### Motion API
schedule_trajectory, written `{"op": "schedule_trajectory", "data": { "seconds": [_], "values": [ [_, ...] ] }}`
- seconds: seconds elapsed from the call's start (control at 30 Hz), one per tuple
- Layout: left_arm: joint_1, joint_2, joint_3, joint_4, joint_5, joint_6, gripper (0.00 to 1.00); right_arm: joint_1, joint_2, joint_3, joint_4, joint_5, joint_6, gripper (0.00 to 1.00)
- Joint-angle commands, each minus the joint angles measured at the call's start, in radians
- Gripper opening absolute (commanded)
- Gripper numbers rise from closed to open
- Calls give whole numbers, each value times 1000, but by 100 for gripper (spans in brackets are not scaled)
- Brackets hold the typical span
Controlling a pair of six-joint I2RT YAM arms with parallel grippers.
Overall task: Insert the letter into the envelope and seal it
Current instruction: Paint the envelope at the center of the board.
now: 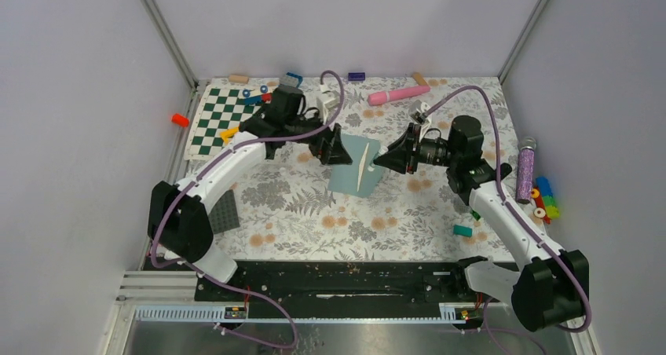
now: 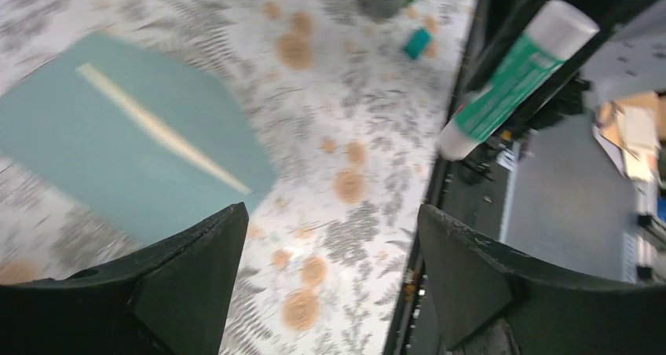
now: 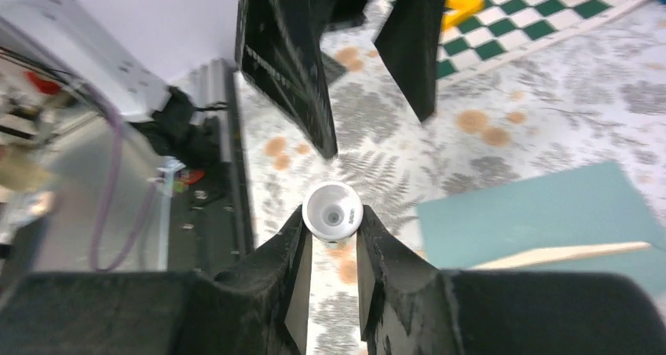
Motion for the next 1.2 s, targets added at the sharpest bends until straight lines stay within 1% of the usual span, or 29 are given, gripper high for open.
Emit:
{"op": "schedule_trajectory", "data": {
  "seconds": [0.0, 0.1, 0.2, 0.3, 0.33, 0.43, 0.47, 0.53, 0.6, 0.7, 0.8, 0.87, 0.93, 1.0, 1.1, 1.17],
  "values": [
    [80, -30, -69, 101, -84, 0, 82, 7, 58, 28, -107, 160, -368, 0],
    [95, 12, -121, 147, -112, -32, 81, 9, 121, 13, -44, 217, -468, 0],
    [116, 73, -165, 238, -109, -147, 79, 16, 185, 0, 49, 237, -529, 0],
    [133, 143, -172, 290, -114, -224, 75, 35, 250, -7, 119, 253, -613, 0],
    [135, 164, -173, 298, -123, -240, 71, 42, 271, -6, 136, 258, -635, 0],
    [135, 225, -154, 278, -195, -249, 55, 66, 336, 17, 145, 279, -693, 0],
    [135, 240, -142, 257, -239, -242, 52, 74, 357, 30, 136, 286, -709, 0],
    [137, 262, -125, 219, -319, -231, 51, 91, 394, 54, 97, 315, -742, 0],
    [140, 276, -128, 211, -361, -232, 51, 107, 427, 80, 72, 336, -760, 0],
    [140, 300, -122, 211, -334, -253, 53, 124, 466, 112, 38, 365, -785, 0],
    [141, 317, -116, 237, -248, -302, 52, 141, 494, 138, 13, 382, -820, 0],
    [139, 336, -93, 230, -214, -322, 37, 158, 510, 165, -18, 413, -841, 0],
    [138, 359, -67, 207, -204, -332, 27, 175, 531, 224, -96, 457, -828, 0],
    [138, 379, -60, 200, -200, -347, 19, 185, 560, 300, -180, 509, -743, 0],
    [138, 400, -66, 207, -200, -368, 15, 187, 599, 393, -249, 567, -518, 0],
    [137, 407, -73, 217, -209, -379, 15, 188, 615, 421, -267, 557, -378, 0]
  ]
}}
